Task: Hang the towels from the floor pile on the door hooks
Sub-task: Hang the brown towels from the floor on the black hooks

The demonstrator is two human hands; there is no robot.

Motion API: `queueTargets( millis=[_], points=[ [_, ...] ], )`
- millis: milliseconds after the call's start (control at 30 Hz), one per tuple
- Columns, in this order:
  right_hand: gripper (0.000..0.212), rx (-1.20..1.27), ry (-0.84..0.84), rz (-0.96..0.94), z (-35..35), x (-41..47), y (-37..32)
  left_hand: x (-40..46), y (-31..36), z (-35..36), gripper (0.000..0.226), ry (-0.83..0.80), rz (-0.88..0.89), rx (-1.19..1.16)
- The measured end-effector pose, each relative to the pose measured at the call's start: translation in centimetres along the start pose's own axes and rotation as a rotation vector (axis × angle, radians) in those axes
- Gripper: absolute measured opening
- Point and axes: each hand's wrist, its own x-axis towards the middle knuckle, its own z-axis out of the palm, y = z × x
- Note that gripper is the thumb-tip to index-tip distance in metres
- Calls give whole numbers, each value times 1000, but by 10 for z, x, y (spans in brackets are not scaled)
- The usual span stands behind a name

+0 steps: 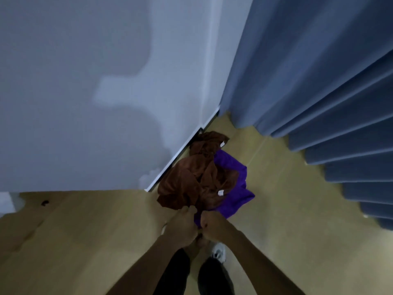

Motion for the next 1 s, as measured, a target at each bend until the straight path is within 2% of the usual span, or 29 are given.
queueTargets(
  millis=[133, 167, 233, 333, 433, 567, 733, 833, 1000],
  points=[
    [43, 106, 100, -274, -65, -81, -50, -51, 56, -53, 40, 93, 30, -153],
    [36, 71, 108, -320, -78, -97, -57, -62, 68, -67, 45, 100, 64, -136],
    [6, 44, 143, -380, -100, -122, -67, -87, 78, -90, 59, 117, 105, -81],
    [30, 62, 223, -477, -128, -155, -90, -132, 88, -125, 43, 177, 112, 33],
    [31, 66, 255, -564, -141, -192, -124, -179, 90, -150, 29, 275, 88, 59],
    [29, 6, 239, -659, -155, -234, -178, -240, 86, -183, 7, 473, 87, 52],
    [17, -111, 197, -778, -165, -283, -252, -317, 68, -219, 14, 741, 40, -108],
    [7, -264, 211, -866, -158, -305, -297, -359, 48, -232, 15, 841, 2, -164],
    [9, -313, 151, -996, -122, -337, -370, -431, -1, -235, 23, 964, -49, -234]
  ],
)
